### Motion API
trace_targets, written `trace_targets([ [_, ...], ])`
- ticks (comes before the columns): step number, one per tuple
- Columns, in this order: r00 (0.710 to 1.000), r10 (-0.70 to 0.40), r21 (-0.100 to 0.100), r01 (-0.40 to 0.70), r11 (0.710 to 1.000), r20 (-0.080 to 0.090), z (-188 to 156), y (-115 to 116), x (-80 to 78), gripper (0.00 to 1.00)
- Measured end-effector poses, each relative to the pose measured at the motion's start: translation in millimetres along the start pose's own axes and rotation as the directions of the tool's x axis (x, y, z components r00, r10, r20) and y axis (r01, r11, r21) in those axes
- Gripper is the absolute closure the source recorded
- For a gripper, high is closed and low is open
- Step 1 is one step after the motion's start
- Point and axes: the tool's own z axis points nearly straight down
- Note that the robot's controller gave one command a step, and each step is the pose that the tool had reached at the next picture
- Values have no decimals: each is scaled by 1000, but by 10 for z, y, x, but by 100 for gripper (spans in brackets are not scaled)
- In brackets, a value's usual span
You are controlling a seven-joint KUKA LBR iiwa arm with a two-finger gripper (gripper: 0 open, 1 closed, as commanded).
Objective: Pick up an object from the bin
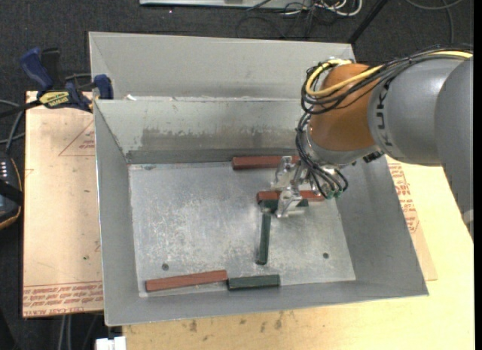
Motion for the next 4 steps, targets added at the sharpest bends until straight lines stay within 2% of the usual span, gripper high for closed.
trace_targets([
  [2, 1000, -1, -1, 1, 1000, -20, -234, 4, 38, 100],
  [4, 1000, -1, 1, 1, 1000, -14, -603, 2, 17, 100],
])
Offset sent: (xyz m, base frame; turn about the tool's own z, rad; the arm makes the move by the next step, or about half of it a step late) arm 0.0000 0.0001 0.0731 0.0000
